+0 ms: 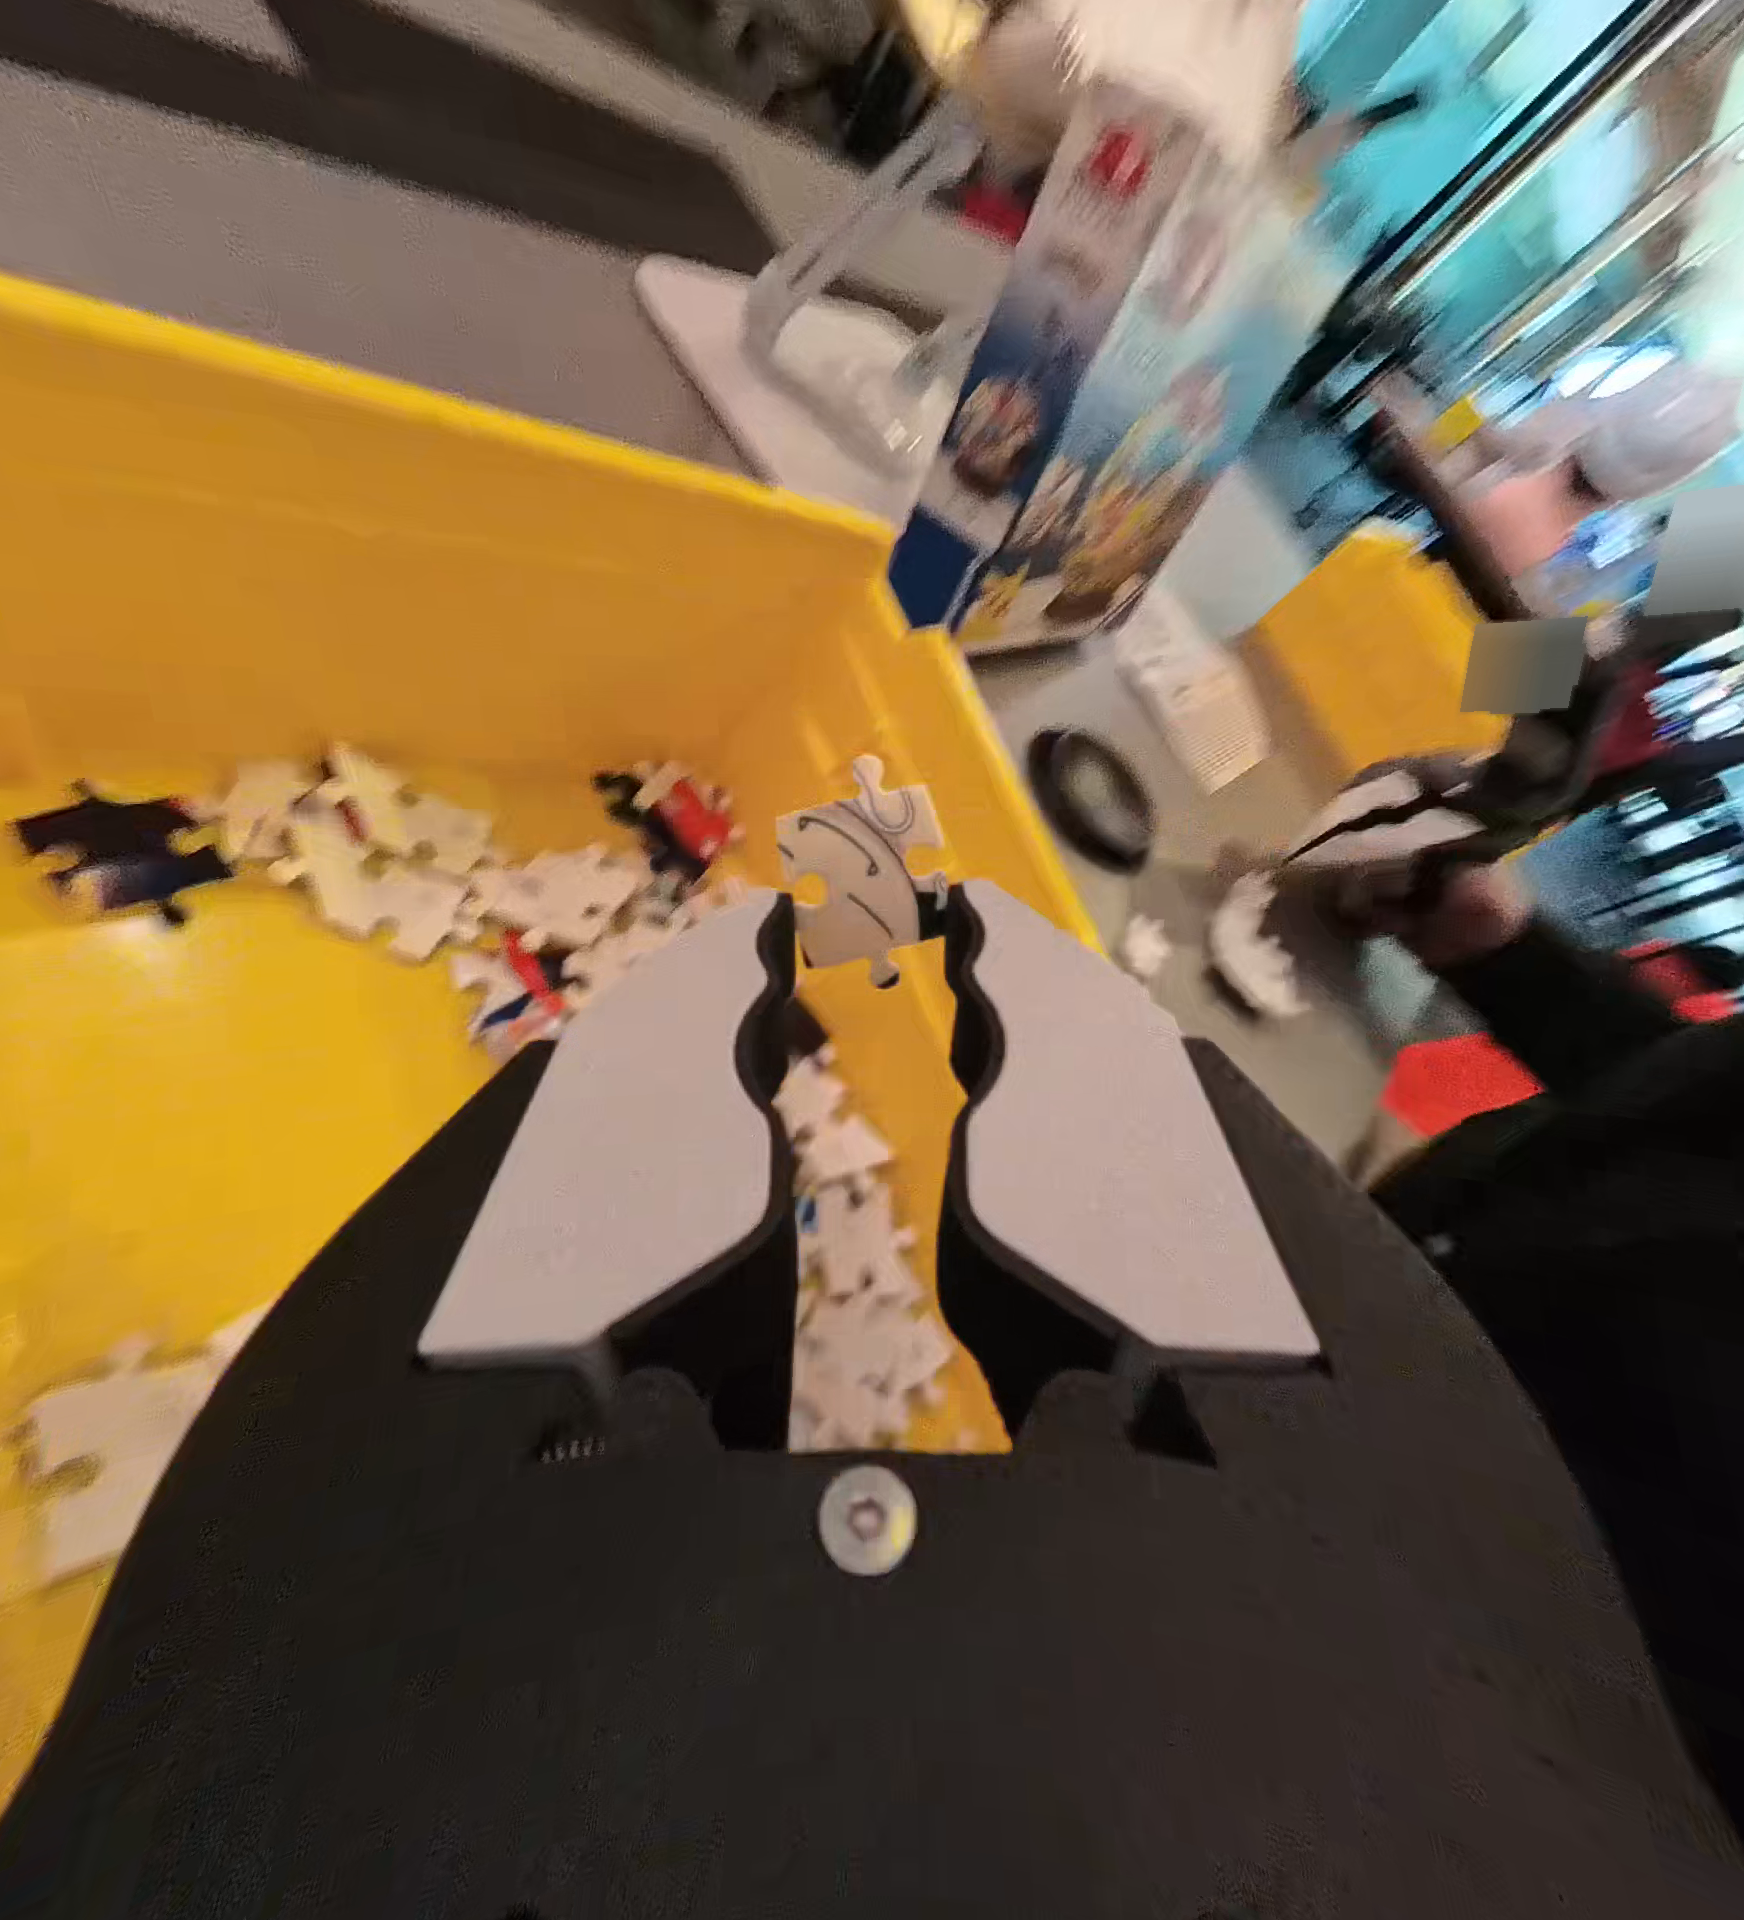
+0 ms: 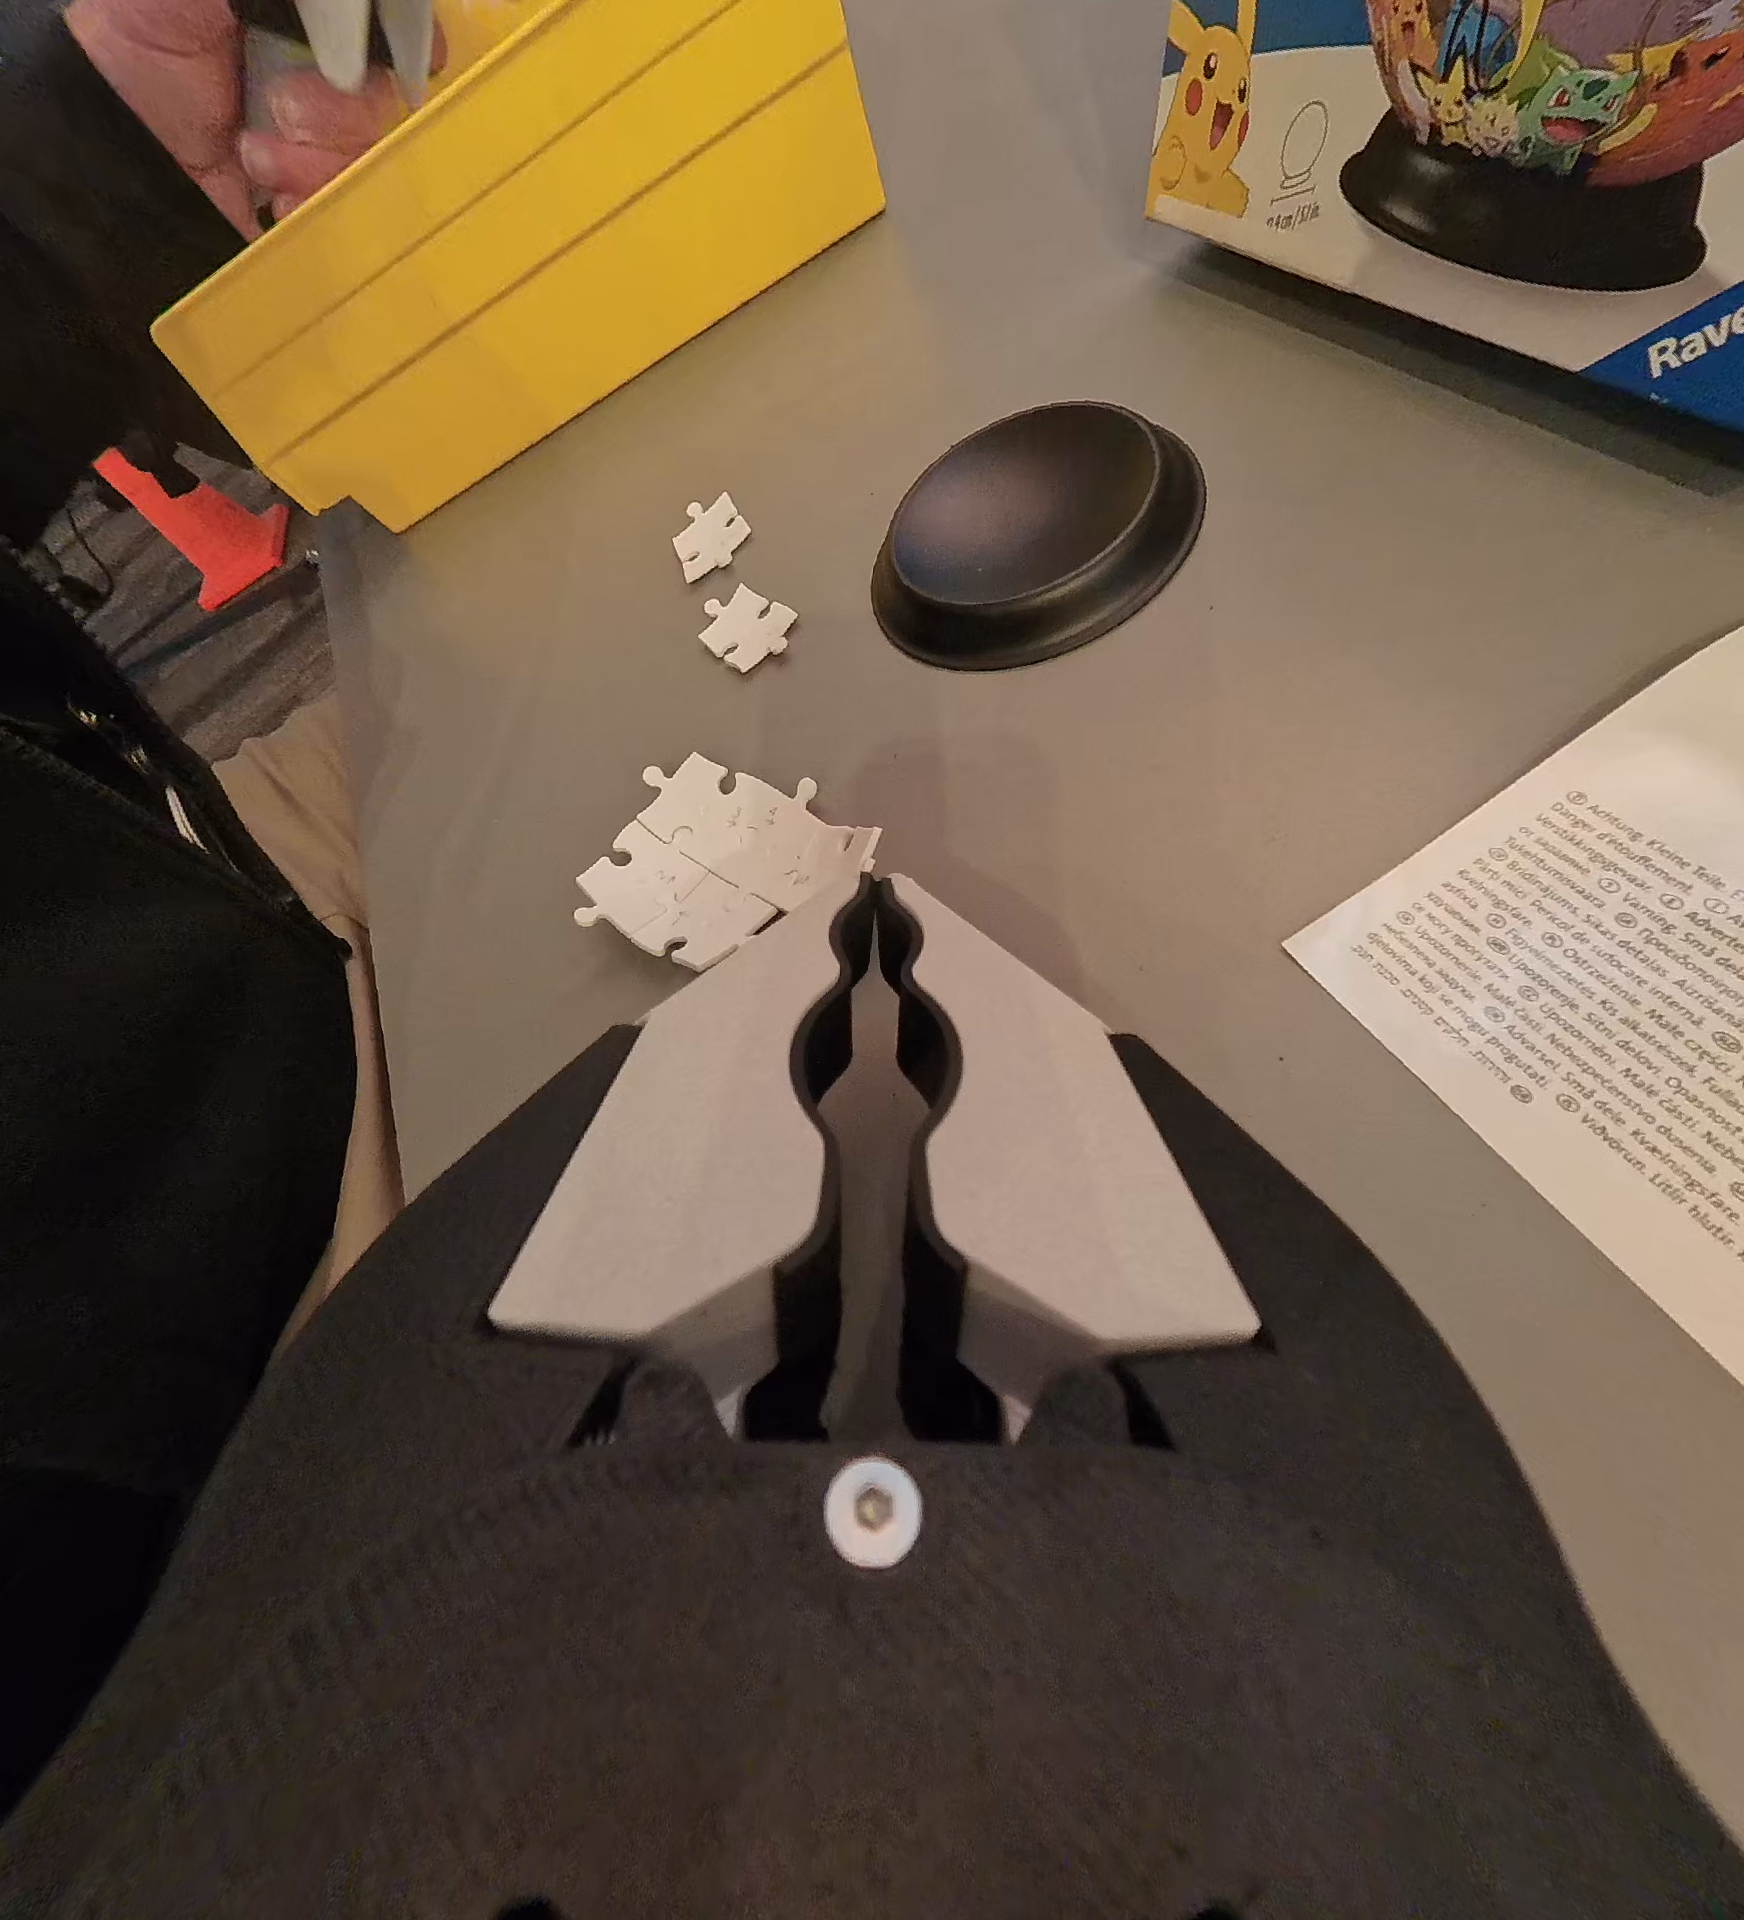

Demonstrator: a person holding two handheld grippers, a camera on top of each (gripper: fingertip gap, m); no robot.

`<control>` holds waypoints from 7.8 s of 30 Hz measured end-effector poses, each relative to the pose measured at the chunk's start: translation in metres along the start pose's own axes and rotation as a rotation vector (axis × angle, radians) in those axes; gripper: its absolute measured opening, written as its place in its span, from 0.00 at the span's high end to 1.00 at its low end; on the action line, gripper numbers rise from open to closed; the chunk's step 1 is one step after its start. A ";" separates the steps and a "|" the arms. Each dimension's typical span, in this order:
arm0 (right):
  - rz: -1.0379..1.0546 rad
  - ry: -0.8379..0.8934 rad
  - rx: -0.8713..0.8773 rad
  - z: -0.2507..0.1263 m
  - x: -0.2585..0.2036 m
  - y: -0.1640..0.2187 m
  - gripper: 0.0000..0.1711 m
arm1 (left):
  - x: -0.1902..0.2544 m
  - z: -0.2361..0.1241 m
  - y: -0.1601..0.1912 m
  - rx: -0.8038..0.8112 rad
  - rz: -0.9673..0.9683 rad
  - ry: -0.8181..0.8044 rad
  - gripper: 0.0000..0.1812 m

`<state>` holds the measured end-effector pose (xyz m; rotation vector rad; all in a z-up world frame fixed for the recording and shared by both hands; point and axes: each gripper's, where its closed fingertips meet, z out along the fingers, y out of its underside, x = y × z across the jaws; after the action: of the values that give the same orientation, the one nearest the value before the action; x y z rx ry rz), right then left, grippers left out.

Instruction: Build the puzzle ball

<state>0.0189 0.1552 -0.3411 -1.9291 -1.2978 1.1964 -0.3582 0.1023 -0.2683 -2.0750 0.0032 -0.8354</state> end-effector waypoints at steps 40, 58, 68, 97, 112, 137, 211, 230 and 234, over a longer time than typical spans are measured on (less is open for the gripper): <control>0.024 0.039 -0.071 0.007 0.007 0.008 1.00 | -0.027 0.081 0.018 -0.292 0.114 0.008 0.85; 0.013 0.034 -0.058 0.006 0.006 0.007 1.00 | 0.060 -0.053 -0.070 0.536 -0.219 0.773 0.85; 0.013 0.029 -0.047 0.005 0.005 0.006 1.00 | 0.045 -0.025 -0.043 0.277 -0.070 0.433 0.85; 0.015 0.044 -0.081 0.008 0.007 0.010 1.00 | -0.124 0.036 0.008 -0.499 0.284 -0.661 0.78; 0.016 0.024 -0.049 0.005 0.005 0.005 1.00 | -0.148 0.042 0.018 -0.473 0.110 -0.712 0.80; 0.013 0.018 -0.036 0.004 0.004 0.004 1.00 | 0.023 -0.035 -0.079 0.475 -0.289 0.588 0.84; 0.014 -0.016 0.009 -0.001 0.000 -0.002 1.00 | -0.059 -0.022 0.036 -0.343 0.183 -0.417 0.85; 0.022 0.016 -0.028 0.003 0.005 0.003 1.00 | -0.068 0.105 0.036 -0.578 0.428 -0.377 0.84; 0.030 0.010 -0.028 0.003 0.005 0.003 1.00 | -0.068 0.082 0.030 -0.559 0.450 -0.407 0.99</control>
<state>0.0179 0.1586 -0.3468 -1.9789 -1.2913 1.1874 -0.3563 0.1638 -0.3604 -2.5879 0.5142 -0.1281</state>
